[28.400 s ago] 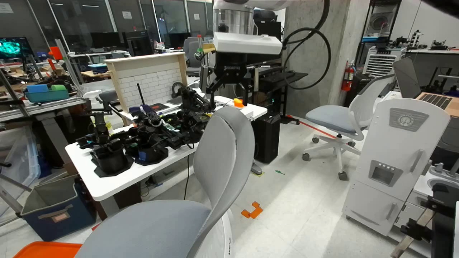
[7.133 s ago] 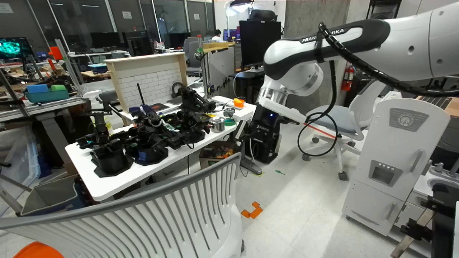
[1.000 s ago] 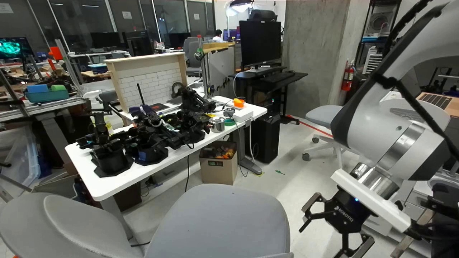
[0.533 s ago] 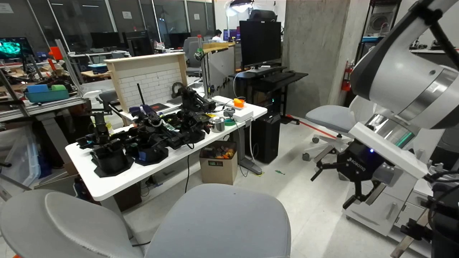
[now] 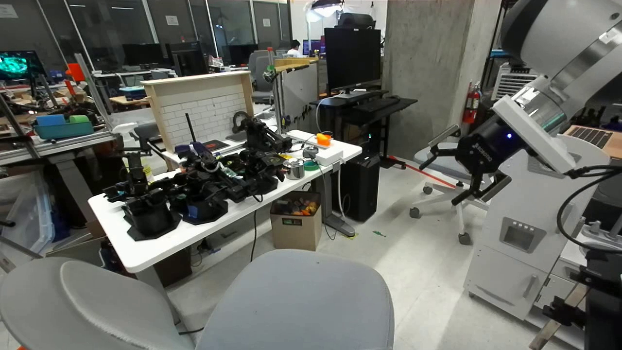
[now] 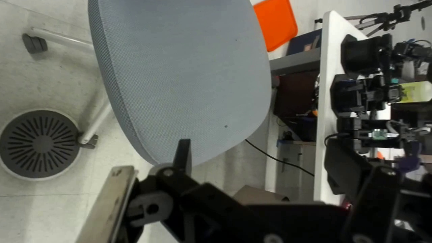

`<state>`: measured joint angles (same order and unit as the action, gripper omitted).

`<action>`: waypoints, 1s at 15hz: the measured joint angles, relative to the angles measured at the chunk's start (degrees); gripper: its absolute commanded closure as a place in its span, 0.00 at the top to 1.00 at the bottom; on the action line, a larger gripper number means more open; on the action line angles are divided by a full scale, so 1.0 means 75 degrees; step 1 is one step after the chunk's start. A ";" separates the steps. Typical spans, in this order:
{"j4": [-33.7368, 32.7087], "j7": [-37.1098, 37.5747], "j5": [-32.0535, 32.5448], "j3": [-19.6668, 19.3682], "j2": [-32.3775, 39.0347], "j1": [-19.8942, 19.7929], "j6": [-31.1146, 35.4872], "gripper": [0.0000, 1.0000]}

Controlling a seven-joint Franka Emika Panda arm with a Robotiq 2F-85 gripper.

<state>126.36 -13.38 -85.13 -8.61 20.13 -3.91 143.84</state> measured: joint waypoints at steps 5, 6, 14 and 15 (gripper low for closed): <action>-0.0034 -0.0618 -0.0179 0.0269 -0.0036 -0.0012 -0.0100 1.00; -0.0031 -0.0763 -0.0249 0.0332 -0.0044 0.0006 -0.0100 1.00; 0.0224 -0.1589 -0.0043 0.0435 -0.1313 0.0154 -0.0106 1.00; 0.0299 -0.1586 0.0173 0.0436 -0.1546 0.0169 -0.0156 1.00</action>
<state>128.61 -25.27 -83.83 -5.34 8.54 -2.64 142.67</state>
